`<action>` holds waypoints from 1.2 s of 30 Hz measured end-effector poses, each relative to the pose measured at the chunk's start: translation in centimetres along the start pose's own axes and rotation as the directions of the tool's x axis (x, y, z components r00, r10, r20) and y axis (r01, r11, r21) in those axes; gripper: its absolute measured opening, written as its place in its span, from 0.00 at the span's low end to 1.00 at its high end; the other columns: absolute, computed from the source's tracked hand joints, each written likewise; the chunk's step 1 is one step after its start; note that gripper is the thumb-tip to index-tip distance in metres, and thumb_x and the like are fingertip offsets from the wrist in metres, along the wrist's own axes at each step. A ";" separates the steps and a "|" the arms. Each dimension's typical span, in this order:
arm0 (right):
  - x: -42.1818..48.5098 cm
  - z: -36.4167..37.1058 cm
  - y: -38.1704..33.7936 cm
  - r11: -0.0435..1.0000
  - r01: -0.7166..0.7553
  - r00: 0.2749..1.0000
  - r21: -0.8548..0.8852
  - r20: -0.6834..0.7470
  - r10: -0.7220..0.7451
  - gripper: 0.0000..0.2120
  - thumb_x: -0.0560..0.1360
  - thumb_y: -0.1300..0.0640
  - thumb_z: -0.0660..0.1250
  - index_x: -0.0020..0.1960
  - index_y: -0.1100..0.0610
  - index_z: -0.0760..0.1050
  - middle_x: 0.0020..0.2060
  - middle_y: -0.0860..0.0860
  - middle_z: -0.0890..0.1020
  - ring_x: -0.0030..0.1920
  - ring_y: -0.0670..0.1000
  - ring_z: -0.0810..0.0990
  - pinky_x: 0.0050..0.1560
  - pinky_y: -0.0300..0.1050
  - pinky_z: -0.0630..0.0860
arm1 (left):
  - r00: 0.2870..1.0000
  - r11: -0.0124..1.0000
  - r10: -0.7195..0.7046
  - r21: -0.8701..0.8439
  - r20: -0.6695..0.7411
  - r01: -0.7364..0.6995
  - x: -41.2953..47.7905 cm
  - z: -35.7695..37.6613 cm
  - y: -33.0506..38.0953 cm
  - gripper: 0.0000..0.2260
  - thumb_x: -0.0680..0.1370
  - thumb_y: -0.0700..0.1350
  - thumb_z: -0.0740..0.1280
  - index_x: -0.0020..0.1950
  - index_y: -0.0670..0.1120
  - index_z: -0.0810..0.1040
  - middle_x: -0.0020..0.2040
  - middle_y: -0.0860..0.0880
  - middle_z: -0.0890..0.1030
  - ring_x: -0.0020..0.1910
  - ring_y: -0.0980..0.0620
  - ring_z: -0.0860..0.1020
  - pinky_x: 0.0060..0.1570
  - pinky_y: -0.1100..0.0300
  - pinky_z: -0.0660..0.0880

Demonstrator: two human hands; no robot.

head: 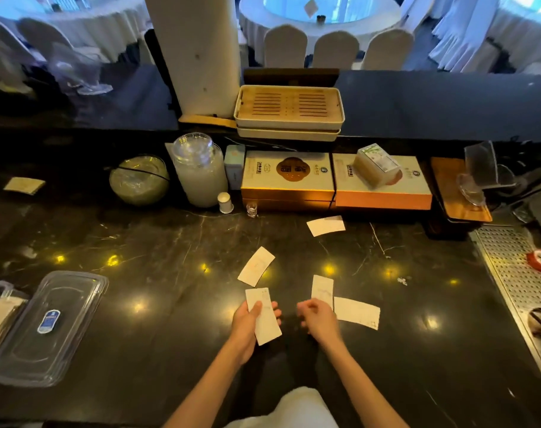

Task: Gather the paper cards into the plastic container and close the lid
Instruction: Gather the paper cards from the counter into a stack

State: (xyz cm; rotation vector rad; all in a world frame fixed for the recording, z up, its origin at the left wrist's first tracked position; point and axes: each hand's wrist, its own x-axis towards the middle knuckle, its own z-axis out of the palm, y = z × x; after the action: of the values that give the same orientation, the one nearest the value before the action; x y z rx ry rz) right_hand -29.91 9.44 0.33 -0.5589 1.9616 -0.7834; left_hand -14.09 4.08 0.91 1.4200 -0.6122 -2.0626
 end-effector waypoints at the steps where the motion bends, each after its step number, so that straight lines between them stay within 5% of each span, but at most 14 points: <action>1: 1.1 -1.3 0.1 0.992 0.008 0.994 -0.127 -0.108 -0.022 0.09 0.80 0.52 0.65 0.52 0.56 0.79 0.49 0.54 0.84 0.46 0.50 0.81 0.44 0.43 0.76 | 1.000 1.000 -0.003 -0.009 -0.012 0.003 -0.1 0.4 0.1 0.14 0.84 0.40 0.57 0.70 0.41 0.68 0.56 0.35 0.81 0.50 0.38 0.82 0.52 0.42 0.80; 5: 4.9 -4.7 0.0 0.871 -0.134 0.959 -0.472 -0.283 -0.006 0.22 0.77 0.42 0.65 0.59 0.59 0.77 0.58 0.57 0.80 0.56 0.59 0.80 0.55 0.54 0.77 | 1.000 1.000 0.006 0.030 -0.030 -0.005 -0.1 1.6 0.6 0.16 0.84 0.41 0.57 0.72 0.43 0.65 0.56 0.35 0.80 0.48 0.39 0.82 0.53 0.41 0.80; 8: 6.4 -4.8 -0.3 0.827 -0.219 0.959 -0.518 -0.270 0.085 0.31 0.74 0.42 0.70 0.66 0.62 0.69 0.65 0.60 0.71 0.60 0.62 0.78 0.57 0.54 0.77 | 0.999 0.999 0.010 0.032 -0.049 -0.009 0.3 2.2 0.9 0.17 0.84 0.42 0.58 0.73 0.43 0.64 0.55 0.36 0.80 0.48 0.40 0.81 0.55 0.40 0.78; 14: 6.7 -1.9 -1.1 0.829 -0.163 0.973 -0.535 -0.228 0.045 0.23 0.75 0.53 0.72 0.64 0.61 0.70 0.61 0.59 0.75 0.58 0.59 0.80 0.54 0.49 0.79 | 0.997 0.998 0.012 0.060 -0.077 -0.007 0.7 2.3 2.1 0.17 0.84 0.43 0.58 0.72 0.42 0.65 0.55 0.35 0.79 0.49 0.39 0.80 0.57 0.39 0.76; 19: 6.2 1.1 -2.5 0.970 -0.007 0.997 -0.245 -0.080 -0.013 0.11 0.77 0.52 0.70 0.54 0.55 0.71 0.54 0.54 0.81 0.53 0.54 0.81 0.47 0.46 0.78 | 0.990 0.974 0.069 0.224 -0.127 -0.040 1.5 1.2 1.9 0.16 0.84 0.46 0.58 0.71 0.44 0.66 0.55 0.39 0.80 0.47 0.44 0.81 0.48 0.48 0.81; 22: 5.0 3.2 -3.4 0.999 -0.024 1.000 0.042 0.018 0.024 0.11 0.74 0.52 0.72 0.53 0.53 0.73 0.51 0.51 0.80 0.52 0.51 0.81 0.47 0.45 0.80 | 0.995 0.958 0.084 0.280 -0.061 -0.063 2.0 1.1 2.2 0.17 0.83 0.50 0.59 0.71 0.47 0.67 0.61 0.43 0.79 0.56 0.44 0.80 0.59 0.44 0.78; 28: 3.2 3.7 -2.6 0.983 -0.021 0.998 0.182 0.065 0.009 0.05 0.76 0.54 0.71 0.50 0.54 0.78 0.46 0.50 0.83 0.47 0.49 0.83 0.40 0.41 0.79 | 0.997 0.922 0.081 0.378 0.019 -0.082 3.9 2.6 1.4 0.18 0.83 0.45 0.59 0.74 0.48 0.65 0.64 0.43 0.77 0.58 0.45 0.79 0.57 0.48 0.79; 32: 4.7 -3.3 -1.8 0.997 0.073 0.984 -0.024 -0.161 -0.076 0.04 0.76 0.61 0.69 0.50 0.58 0.82 0.46 0.52 0.84 0.51 0.53 0.82 0.52 0.45 0.78 | 0.998 0.954 0.043 0.295 0.056 -0.057 4.4 2.9 1.2 0.16 0.84 0.43 0.57 0.72 0.49 0.64 0.58 0.38 0.80 0.51 0.41 0.82 0.55 0.41 0.80; 36: 5.8 -10.8 2.1 0.915 -0.120 0.952 -0.385 -0.307 -0.005 0.16 0.77 0.59 0.69 0.64 0.60 0.75 0.60 0.59 0.78 0.60 0.60 0.79 0.62 0.53 0.75 | 0.997 0.972 -0.021 0.233 0.077 0.003 4.4 2.9 1.2 0.15 0.84 0.44 0.57 0.70 0.55 0.63 0.58 0.35 0.77 0.51 0.41 0.79 0.54 0.40 0.79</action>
State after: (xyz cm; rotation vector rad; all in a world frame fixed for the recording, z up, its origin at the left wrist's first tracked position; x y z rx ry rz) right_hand -42.25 10.35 -0.58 -0.6443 2.4380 -0.4440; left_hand -17.89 0.44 -0.38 1.4772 -0.9066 -2.1201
